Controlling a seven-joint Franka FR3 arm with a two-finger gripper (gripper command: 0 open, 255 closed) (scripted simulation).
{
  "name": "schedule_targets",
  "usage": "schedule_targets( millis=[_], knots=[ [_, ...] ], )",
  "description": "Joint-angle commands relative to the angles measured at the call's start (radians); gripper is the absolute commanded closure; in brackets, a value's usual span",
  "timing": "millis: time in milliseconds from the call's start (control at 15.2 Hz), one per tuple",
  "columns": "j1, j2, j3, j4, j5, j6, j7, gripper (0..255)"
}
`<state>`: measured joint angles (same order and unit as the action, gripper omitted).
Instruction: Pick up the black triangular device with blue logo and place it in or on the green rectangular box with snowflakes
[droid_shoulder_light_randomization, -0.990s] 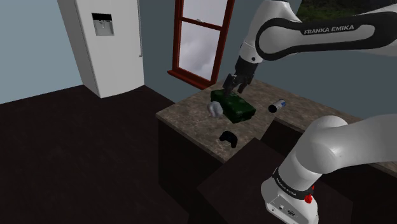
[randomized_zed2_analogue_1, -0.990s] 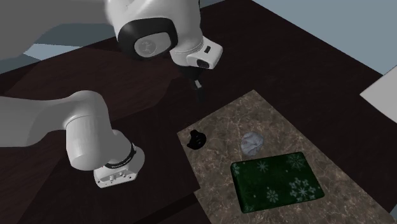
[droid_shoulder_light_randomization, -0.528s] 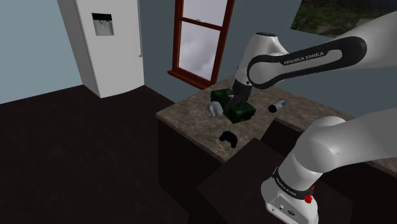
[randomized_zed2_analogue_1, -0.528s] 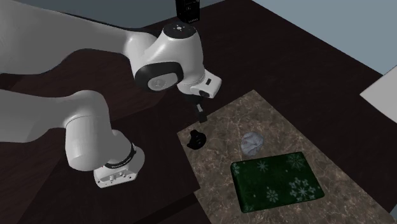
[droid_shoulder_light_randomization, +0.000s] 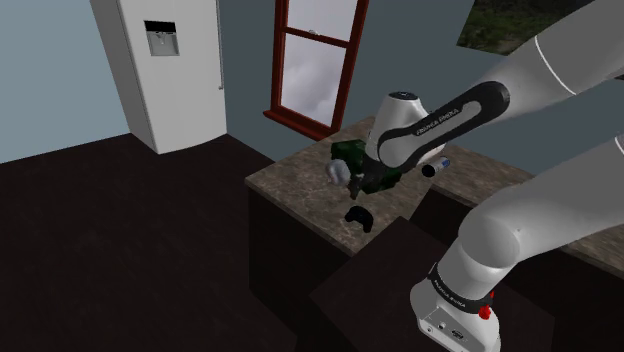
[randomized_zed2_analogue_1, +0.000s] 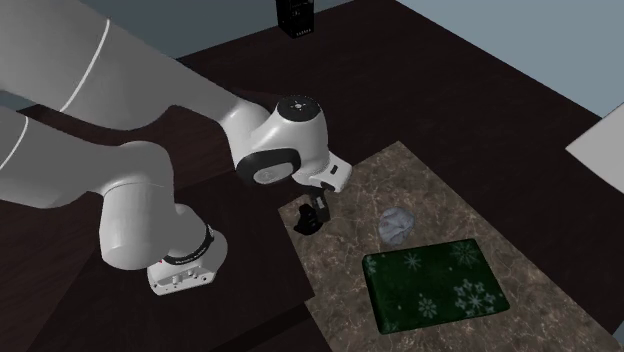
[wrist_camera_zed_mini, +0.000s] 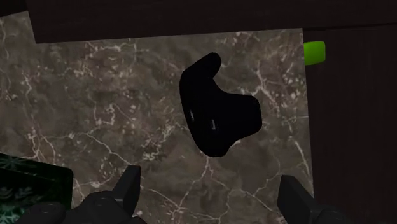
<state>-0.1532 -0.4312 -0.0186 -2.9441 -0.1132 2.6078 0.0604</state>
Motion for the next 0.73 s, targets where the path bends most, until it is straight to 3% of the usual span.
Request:
schedule_targets(
  millis=[0,528,660],
  knots=[
    [-0.037,0.101,-0.003,-0.018,-0.037,0.116,0.004,0],
    [-0.091,0.293,0.019,-0.008,-0.113,0.298,0.055,0],
    [-0.09,0.293,0.018,-0.008,-0.113,0.298,0.055,0]
  ],
)
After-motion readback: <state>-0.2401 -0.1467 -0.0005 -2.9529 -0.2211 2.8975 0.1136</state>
